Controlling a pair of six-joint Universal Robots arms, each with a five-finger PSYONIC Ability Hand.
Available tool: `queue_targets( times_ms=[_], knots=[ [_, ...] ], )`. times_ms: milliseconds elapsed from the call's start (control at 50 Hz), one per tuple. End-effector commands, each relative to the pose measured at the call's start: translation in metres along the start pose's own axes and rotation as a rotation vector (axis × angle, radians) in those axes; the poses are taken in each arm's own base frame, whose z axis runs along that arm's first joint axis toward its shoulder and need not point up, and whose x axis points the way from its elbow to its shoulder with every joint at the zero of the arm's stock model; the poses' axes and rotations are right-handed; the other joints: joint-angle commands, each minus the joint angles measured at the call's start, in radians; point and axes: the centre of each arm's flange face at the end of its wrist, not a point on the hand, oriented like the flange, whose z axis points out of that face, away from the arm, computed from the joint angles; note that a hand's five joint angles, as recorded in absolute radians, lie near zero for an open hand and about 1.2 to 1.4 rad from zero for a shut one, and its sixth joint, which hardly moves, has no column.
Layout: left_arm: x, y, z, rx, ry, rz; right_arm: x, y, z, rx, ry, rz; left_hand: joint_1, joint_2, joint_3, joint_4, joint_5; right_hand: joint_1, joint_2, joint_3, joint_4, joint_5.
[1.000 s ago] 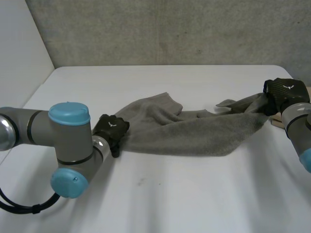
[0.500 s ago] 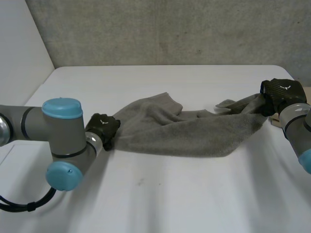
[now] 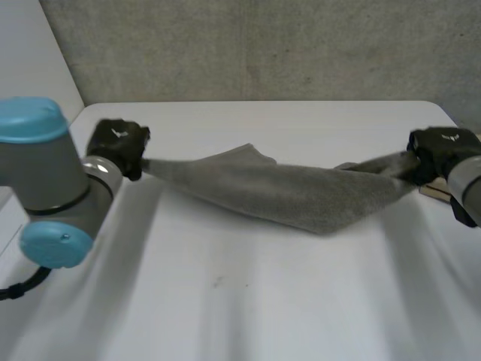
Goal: Fold the laundry.
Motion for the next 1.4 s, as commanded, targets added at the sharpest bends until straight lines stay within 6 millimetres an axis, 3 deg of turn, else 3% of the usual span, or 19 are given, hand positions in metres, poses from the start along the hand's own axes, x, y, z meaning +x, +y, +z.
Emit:
queue_targets(
  times_ms=[20, 60, 80, 120, 140, 220, 300, 340, 420, 560, 620, 740, 880, 940, 1060, 1200, 1400],
  knots=[
    [-0.016, -0.030, -0.031, 0.090, -0.017, -0.060, 0.015, 0.042, -0.018, -0.339, -0.097, 0.123, 0.265, 0.207, 0.210, 0.202, 0.248, 0.222, 0.015, 0.005, -0.004, 0.025],
    [-0.016, -0.032, -0.036, 0.099, -0.007, -0.061, 0.019, 0.059, -0.018, -0.440, -0.163, 0.173, 0.265, 0.207, 0.210, 0.202, 0.248, -0.118, -0.325, -0.335, -0.344, -0.316],
    [-0.016, -0.033, -0.038, 0.102, -0.005, -0.059, 0.021, 0.062, -0.018, -0.459, -0.178, 0.184, 0.265, 0.207, 0.210, 0.202, 0.248, -0.239, -0.445, -0.456, -0.465, -0.436],
    [-0.015, -0.032, -0.040, 0.101, 0.001, -0.060, 0.026, 0.063, -0.017, -0.470, -0.208, 0.194, 0.265, 0.207, 0.210, 0.202, 0.248, -0.714, -0.921, -0.931, -0.940, -0.911],
    [-0.014, -0.031, -0.041, 0.099, 0.003, -0.058, 0.028, 0.061, -0.017, -0.463, -0.208, 0.190, 0.265, 0.207, 0.210, 0.202, 0.248, -0.787, -0.994, -1.005, -1.013, -0.985],
    [-0.013, -0.031, -0.041, 0.098, 0.007, -0.058, 0.032, 0.048, -0.020, -0.408, -0.203, 0.144, 0.265, 0.207, 0.210, 0.202, 0.248, -0.787, -0.994, -1.005, -1.013, -0.985],
    [-0.013, -0.032, -0.042, 0.099, 0.008, -0.058, 0.032, 0.013, -0.036, -0.265, -0.186, 0.086, 0.265, 0.207, 0.210, 0.202, 0.248, -0.787, -0.994, -1.005, -1.013, -0.985],
    [-0.013, -0.033, -0.043, 0.102, 0.008, -0.058, 0.026, -0.002, -0.047, -0.197, -0.196, 0.047, 0.265, 0.207, 0.210, 0.202, 0.248, -0.787, -0.994, -1.005, -1.013, -0.985],
    [-0.015, -0.038, -0.045, 0.118, 0.002, -0.059, 0.009, -0.011, -0.063, -0.148, -0.256, -0.049, 0.265, 0.207, 0.210, 0.202, 0.248, -0.787, -0.994, -1.005, -1.013, -0.985],
    [-0.019, -0.046, -0.050, 0.145, -0.009, -0.061, -0.037, 0.009, -0.101, -0.107, -0.407, -0.393, 0.265, 0.207, 0.210, 0.202, 0.248, -0.787, -0.994, -1.005, -1.013, -0.985],
    [-0.020, -0.048, -0.051, 0.151, -0.011, -0.062, -0.049, 0.014, -0.103, -0.092, -0.426, -0.425, 0.265, 0.207, 0.210, 0.202, 0.248, -0.787, -0.994, -1.005, -1.013, -0.985],
    [-0.020, -0.052, -0.055, 0.160, -0.012, -0.065, -0.066, 0.042, -0.085, -0.219, -0.394, -0.250, 0.265, 0.207, 0.210, 0.202, 0.248, -0.763, -0.969, -0.980, -0.989, -0.960],
    [-0.019, -0.060, -0.063, 0.183, -0.004, -0.065, -0.089, 0.055, -0.067, -0.193, -0.438, -0.181, 0.265, 0.207, 0.210, 0.202, 0.248, -0.739, -0.946, -0.956, -0.965, -0.936],
    [-0.019, -0.062, -0.065, 0.192, -0.003, -0.064, -0.097, 0.053, -0.060, -0.165, -0.456, -0.190, 0.265, 0.207, 0.210, 0.202, 0.248, -0.739, -0.946, -0.956, -0.965, -0.936],
    [-0.018, -0.065, -0.068, 0.200, 0.000, -0.064, -0.114, 0.029, -0.054, -0.084, -0.491, -0.217, 0.265, 0.207, 0.210, 0.202, 0.248, -0.730, -0.937, -0.947, -0.956, -0.928],
    [-0.015, -0.057, -0.070, 0.178, 0.014, -0.058, -0.127, 0.010, -0.045, -0.115, -0.542, -0.227, 0.265, 0.207, 0.210, 0.202, 0.248, -0.666, -0.872, -0.883, -0.892, -0.863],
    [-0.017, -0.058, -0.072, 0.180, 0.008, -0.060, -0.147, 0.024, -0.013, -0.260, -0.649, -0.205, 0.265, 0.207, 0.210, 0.202, 0.248, -0.595, -0.802, -0.812, -0.821, -0.793]
  ],
)
